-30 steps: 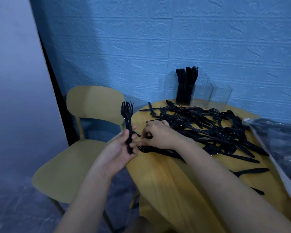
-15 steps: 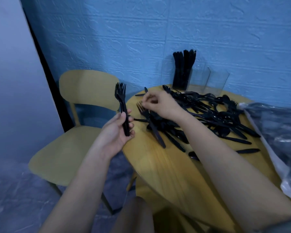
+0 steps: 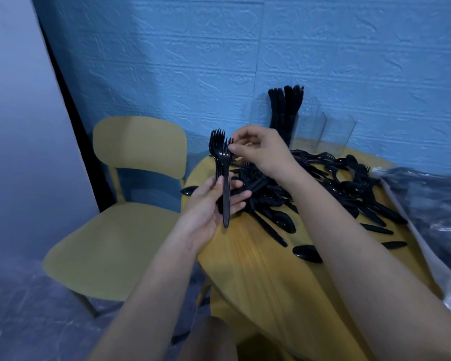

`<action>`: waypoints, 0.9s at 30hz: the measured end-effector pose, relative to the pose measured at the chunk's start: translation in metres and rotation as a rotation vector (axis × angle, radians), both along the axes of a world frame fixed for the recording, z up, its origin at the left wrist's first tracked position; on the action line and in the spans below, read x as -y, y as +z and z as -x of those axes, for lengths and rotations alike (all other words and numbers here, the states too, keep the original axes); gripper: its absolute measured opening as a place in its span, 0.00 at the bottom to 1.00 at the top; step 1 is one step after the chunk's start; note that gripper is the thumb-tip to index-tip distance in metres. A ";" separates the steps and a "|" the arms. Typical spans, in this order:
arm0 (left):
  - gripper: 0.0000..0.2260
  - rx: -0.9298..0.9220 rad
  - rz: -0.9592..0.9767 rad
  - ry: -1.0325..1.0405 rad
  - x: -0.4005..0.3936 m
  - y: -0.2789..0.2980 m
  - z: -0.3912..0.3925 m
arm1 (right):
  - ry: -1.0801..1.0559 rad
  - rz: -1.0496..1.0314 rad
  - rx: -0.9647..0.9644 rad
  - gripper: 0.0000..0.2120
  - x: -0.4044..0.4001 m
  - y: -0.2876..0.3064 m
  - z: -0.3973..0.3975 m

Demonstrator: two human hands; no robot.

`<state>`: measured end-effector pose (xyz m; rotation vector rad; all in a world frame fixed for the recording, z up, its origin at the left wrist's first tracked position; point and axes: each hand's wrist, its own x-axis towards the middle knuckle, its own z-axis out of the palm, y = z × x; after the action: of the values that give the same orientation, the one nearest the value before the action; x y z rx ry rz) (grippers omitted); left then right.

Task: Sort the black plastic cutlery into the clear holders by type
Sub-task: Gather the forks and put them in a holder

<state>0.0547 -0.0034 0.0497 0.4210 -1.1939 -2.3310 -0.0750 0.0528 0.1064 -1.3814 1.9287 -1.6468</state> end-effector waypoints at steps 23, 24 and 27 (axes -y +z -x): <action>0.08 -0.007 -0.120 0.025 0.026 -0.022 -0.011 | -0.088 -0.652 -0.535 0.04 0.041 -0.046 0.032; 0.08 -0.012 -0.126 0.024 0.026 -0.022 -0.012 | -0.100 -0.595 -0.470 0.03 0.038 -0.041 0.033; 0.08 -0.014 -0.128 0.021 0.026 -0.021 -0.012 | -0.153 -0.394 -0.268 0.03 0.024 -0.019 0.038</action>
<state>0.0668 -0.0289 0.0283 0.4582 -1.0322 -2.3969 -0.1130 0.0290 0.0875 -1.3724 2.4004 -1.0908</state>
